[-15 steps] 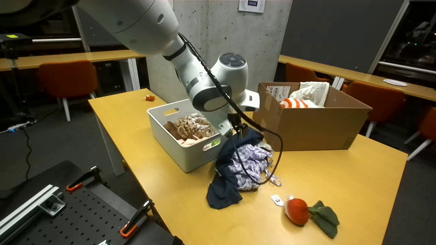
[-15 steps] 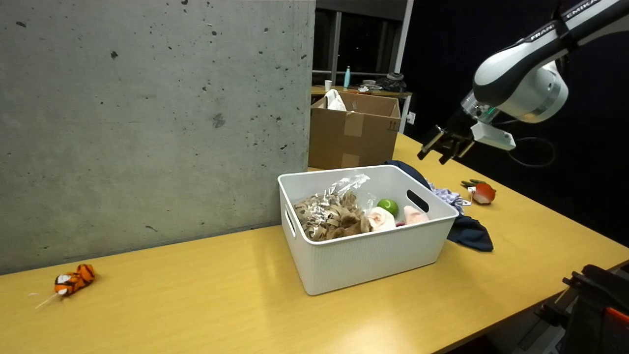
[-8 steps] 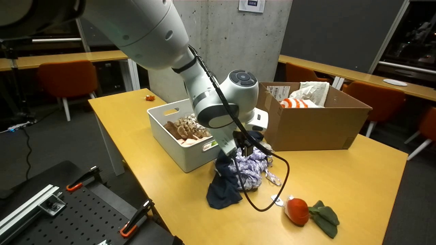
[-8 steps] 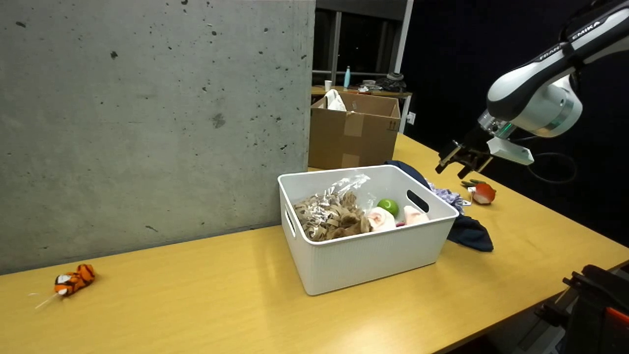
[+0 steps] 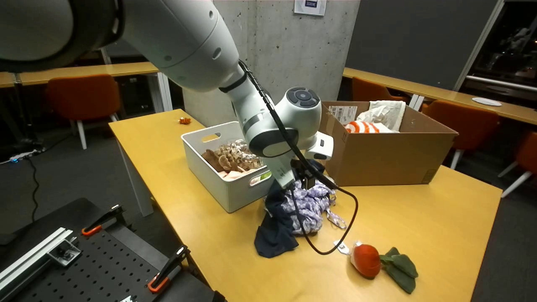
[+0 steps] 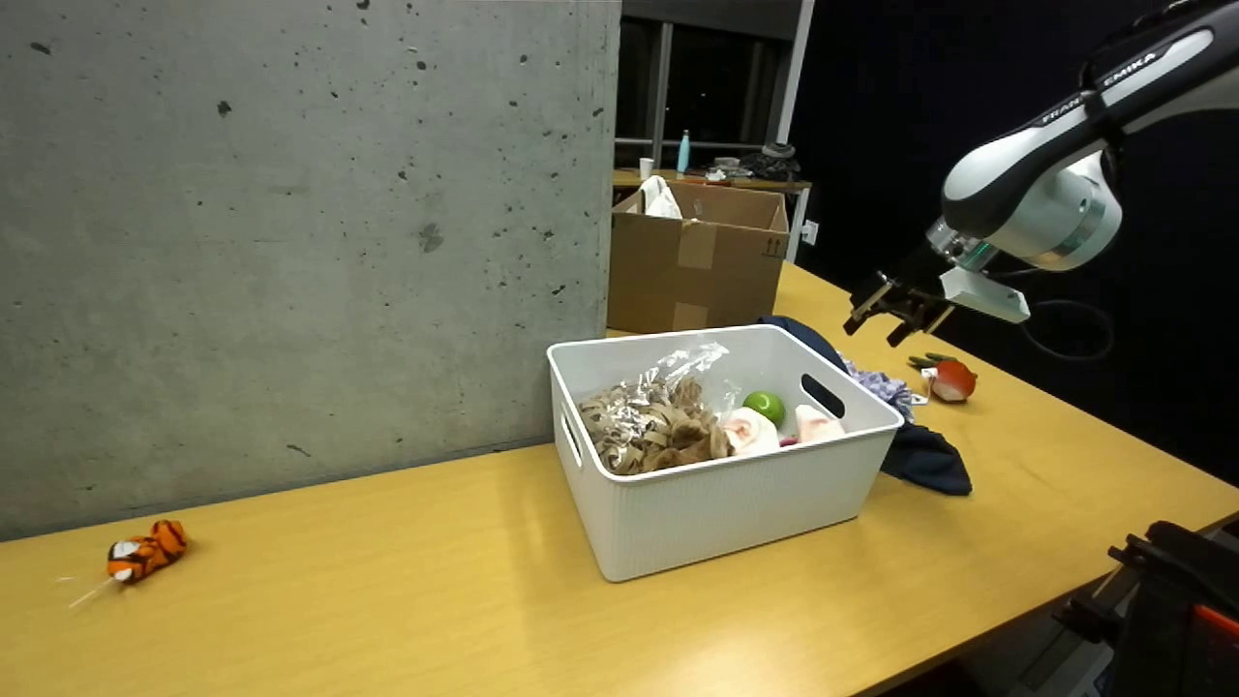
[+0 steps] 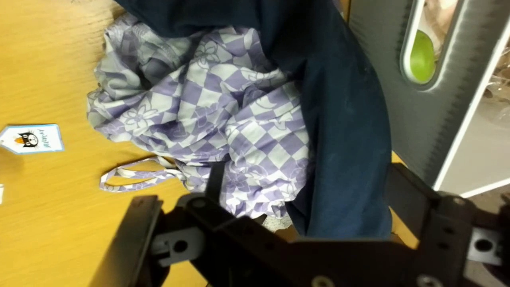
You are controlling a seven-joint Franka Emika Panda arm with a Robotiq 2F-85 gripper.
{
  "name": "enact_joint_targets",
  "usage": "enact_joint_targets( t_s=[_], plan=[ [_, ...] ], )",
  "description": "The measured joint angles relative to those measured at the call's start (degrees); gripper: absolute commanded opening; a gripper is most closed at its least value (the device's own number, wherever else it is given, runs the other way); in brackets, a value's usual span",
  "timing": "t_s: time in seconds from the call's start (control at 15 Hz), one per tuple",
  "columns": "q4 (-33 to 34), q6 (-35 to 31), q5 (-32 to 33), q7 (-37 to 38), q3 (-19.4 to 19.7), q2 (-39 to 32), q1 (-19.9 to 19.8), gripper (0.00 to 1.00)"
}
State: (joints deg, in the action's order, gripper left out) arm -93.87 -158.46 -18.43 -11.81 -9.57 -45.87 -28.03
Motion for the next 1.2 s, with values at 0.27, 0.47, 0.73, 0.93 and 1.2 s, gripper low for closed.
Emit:
enact_joint_targets(
  t_s=[0.27, 0.47, 0.73, 0.93, 1.2],
  plan=[
    [5.07, 0.01, 0.01, 0.69, 0.05, -3.3, 1.5, 1.0],
    [9.48, 0.84, 0.07, 1.47, 0.27, -5.59, 3.27, 1.0],
    [15.53, 4.2, 0.11, 2.89, 0.94, -9.29, 5.06, 1.0],
    [19.13, 5.85, 0.11, 3.29, 1.45, -12.03, 5.44, 1.0],
    [23.23, 7.19, 0.12, 4.08, 2.25, -15.55, 5.75, 0.98]
  ],
)
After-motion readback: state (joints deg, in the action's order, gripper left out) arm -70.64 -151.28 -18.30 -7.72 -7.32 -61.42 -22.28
